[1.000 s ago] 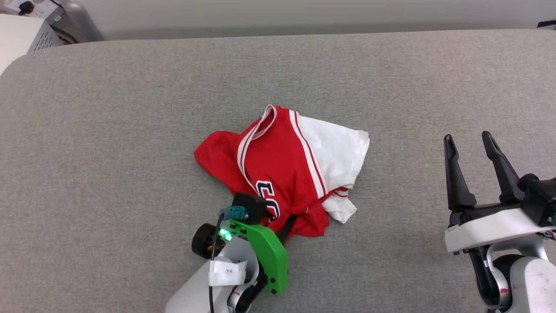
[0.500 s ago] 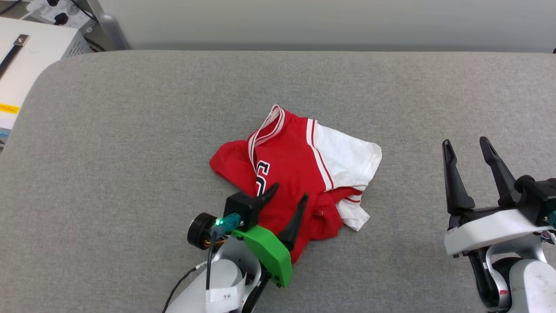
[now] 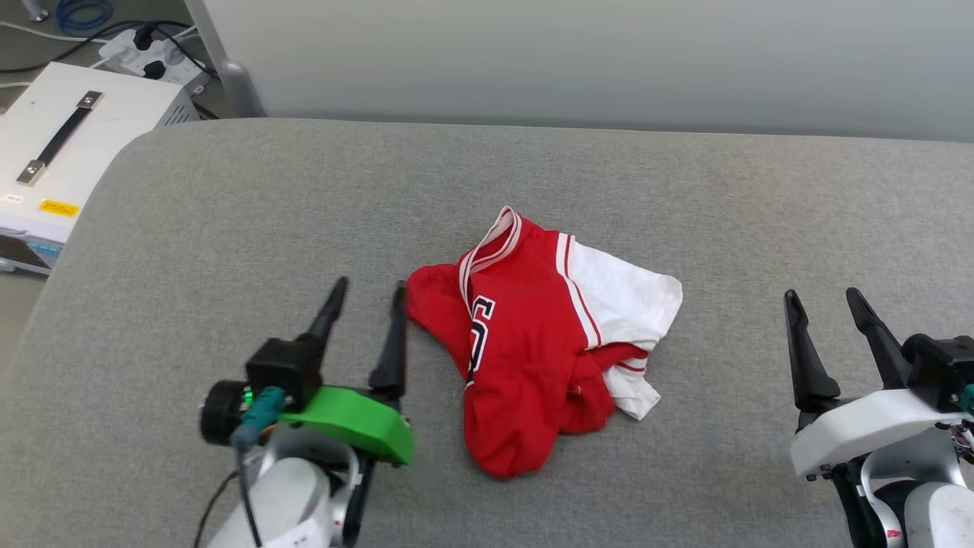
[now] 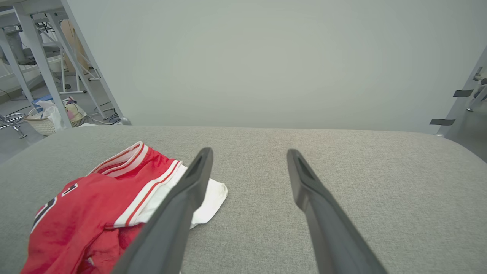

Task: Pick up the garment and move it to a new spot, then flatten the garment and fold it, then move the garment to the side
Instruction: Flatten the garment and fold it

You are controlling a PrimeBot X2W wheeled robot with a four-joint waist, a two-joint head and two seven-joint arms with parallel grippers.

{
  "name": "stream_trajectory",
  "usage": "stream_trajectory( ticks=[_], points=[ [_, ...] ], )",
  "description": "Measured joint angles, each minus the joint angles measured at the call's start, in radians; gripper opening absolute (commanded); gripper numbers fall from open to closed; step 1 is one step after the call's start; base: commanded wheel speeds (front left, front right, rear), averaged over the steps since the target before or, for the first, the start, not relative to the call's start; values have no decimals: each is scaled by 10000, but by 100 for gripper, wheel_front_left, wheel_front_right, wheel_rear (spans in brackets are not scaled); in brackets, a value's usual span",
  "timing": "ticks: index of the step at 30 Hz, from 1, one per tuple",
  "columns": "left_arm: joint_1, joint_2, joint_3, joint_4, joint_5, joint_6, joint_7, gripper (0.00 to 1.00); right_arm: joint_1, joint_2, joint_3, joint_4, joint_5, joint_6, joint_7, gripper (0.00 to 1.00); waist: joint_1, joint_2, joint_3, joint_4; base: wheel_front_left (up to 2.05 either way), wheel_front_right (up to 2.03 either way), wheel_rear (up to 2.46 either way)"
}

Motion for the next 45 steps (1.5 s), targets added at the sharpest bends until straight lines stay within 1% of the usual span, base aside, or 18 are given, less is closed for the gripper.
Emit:
stream_trajectory(
  ticks=[3,6,10,11,14,17,21,23,27,33,36,39,40,41,42,45],
  points=[
    [303,221,568,-460,94,148,-8,100,27,2,-136,23,-33,0,134,100,0,0,2,120,0,0,0],
    [497,360,1028,-813,213,203,-12,100,36,2,-270,58,-94,0,268,100,0,0,49,239,0,0,0],
    [679,401,1350,-1099,420,221,-12,100,30,-12,-468,378,-90,0,702,100,0,0,178,399,0,0,0],
    [698,397,1379,-1139,443,221,-12,100,21,-44,-502,539,-65,0,903,100,0,0,213,431,0,0,0],
    [741,359,1440,-1337,552,211,-12,100,-128,-366,-541,1262,217,0,2000,100,0,0,371,549,0,0,0],
    [738,224,1436,-1461,648,157,-12,100,-617,-938,-347,1862,719,0,3080,100,1,0,577,687,0,0,0],
    [693,-98,1478,-1576,723,35,-12,100,-1584,-1739,267,2428,1350,-2,4305,100,0,0,905,921,0,0,0],
    [631,-286,1519,-1620,807,-61,-12,100,-2147,-2163,731,2723,1570,-2,4926,100,1,0,1093,1084,0,0,0],
    [544,-587,1620,-1593,963,-280,-12,100,-3142,-2644,1417,3266,1889,-2,5365,100,1,0,1372,1391,0,0,0],
    [355,-1005,1822,-1409,1185,-602,-12,100,-4399,-2911,2382,4514,2155,-2,5624,100,1,0,1821,1821,0,0,0],
    [328,-1193,1946,-1329,1287,-771,-12,100,-4773,-3014,2792,5212,2380,-25,5810,100,1,0,2005,2014,0,0,0],
    [309,-1336,2075,-1227,1319,-909,-12,100,-4957,-3133,3172,5718,2615,-86,6274,100,0,0,2145,2185,0,0,0],
    [307,-1381,2128,-1191,1333,-959,-12,100,-5054,-3191,3304,5791,2752,-86,6539,63,0,0,2189,2230,0,0,0],
    [306,-1415,2171,-1166,1340,-988,-12,100,-5141,-3246,3398,5825,2849,-88,6740,13,0,0,2223,2255,0,0,0],
    [303,-1469,2220,-1122,1365,-1020,-12,100,-5233,-3304,3473,5848,2987,-88,6955,0,0,0,2260,2282,0,0,0],
    [304,-1551,2385,-1041,1438,-1087,-12,100,-5384,-3388,3626,5848,3338,-90,7217,0,0,0,2294,2289,0,0,0]
  ],
)
